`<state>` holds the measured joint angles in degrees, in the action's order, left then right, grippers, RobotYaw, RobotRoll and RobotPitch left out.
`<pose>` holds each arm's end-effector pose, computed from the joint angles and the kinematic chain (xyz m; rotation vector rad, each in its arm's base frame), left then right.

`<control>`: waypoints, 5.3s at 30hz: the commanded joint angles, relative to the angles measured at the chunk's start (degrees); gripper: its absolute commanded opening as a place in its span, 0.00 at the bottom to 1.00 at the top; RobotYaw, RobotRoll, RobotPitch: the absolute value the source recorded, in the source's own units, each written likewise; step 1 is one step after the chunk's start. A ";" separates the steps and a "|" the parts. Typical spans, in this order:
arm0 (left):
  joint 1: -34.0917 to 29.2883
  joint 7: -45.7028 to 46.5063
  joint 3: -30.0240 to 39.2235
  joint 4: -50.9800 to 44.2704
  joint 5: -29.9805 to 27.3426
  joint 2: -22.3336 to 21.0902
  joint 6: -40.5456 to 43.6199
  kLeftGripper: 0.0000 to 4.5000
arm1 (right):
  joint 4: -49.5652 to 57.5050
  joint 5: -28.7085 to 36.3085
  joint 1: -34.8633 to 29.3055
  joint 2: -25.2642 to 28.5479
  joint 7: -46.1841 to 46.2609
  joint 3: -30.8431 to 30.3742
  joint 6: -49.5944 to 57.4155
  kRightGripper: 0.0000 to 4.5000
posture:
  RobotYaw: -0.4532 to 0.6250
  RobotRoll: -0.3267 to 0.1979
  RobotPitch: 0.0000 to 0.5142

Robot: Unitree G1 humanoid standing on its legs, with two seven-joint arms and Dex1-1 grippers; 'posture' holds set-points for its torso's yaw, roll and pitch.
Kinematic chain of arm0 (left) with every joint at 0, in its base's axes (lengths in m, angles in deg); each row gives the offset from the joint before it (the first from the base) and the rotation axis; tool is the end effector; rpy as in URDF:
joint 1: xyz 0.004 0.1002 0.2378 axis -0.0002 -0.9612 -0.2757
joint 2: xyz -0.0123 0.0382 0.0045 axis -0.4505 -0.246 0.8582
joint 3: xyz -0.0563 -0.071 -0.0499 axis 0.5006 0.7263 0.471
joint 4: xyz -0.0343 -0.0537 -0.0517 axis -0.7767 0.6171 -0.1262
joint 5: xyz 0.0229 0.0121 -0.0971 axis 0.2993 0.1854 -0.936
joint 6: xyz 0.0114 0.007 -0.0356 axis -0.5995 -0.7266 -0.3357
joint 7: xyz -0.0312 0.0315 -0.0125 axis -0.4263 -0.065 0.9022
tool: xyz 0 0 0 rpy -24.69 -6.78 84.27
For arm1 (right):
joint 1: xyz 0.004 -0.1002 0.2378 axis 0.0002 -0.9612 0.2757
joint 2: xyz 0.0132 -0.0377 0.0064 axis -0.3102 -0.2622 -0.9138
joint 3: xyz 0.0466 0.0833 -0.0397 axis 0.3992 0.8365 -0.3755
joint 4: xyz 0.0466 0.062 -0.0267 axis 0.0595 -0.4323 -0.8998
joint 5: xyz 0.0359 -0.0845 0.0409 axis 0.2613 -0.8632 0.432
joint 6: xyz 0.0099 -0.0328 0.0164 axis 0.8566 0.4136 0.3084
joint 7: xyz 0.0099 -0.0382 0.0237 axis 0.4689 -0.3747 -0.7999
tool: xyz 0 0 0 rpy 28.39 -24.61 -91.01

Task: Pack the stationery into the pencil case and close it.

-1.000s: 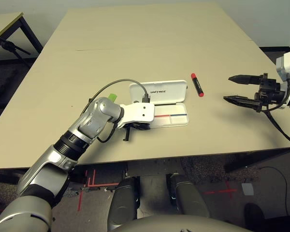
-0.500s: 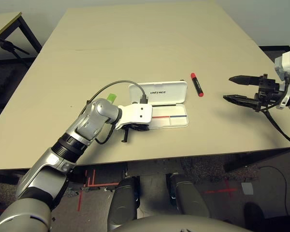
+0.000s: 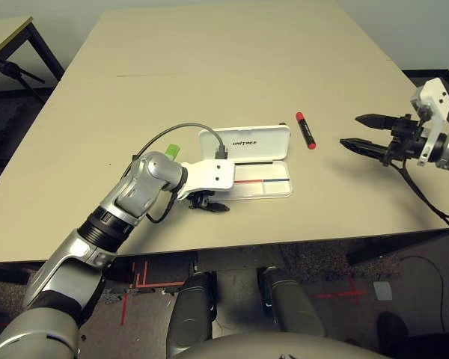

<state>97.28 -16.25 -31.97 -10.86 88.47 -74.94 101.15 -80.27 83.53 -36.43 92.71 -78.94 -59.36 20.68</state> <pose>0.2817 0.1535 0.1551 0.8104 0.3874 -1.4431 0.2886 -0.3195 0.1795 -0.2271 0.1629 0.7649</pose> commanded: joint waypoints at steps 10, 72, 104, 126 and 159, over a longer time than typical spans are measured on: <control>-3.36 -3.29 9.36 -16.12 -17.31 -2.31 13.13 0.99 | 0.37 -4.84 8.64 -7.29 17.81 -2.93 17.96 1.00 | 0.37 0.62 0.27; -3.76 1.98 15.76 -14.97 -26.89 -9.70 15.22 1.00 | 17.95 -4.55 -1.57 0.54 14.17 -4.48 31.94 0.12 | 0.37 0.62 0.35; -4.90 -4.28 21.37 -9.10 -28.71 -16.46 10.05 1.00 | 24.29 -7.31 2.70 -2.54 -10.76 -22.26 5.36 0.12 | 0.41 0.62 0.30; -6.28 -4.19 22.56 -7.58 -27.54 -17.99 9.67 1.00 | 7.22 -20.80 9.43 -17.83 -3.36 -28.67 -14.18 0.12 | 0.44 0.62 0.30; -1.02 25.55 24.73 -2.91 -22.06 -10.97 34.79 1.00 | 9.62 6.79 0.26 -4.83 -28.67 -11.76 -9.50 1.00 | 0.42 0.62 0.33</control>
<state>95.54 7.13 -7.75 -14.65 65.89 -86.56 133.27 -71.40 88.73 -35.54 86.49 -106.82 -72.36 10.37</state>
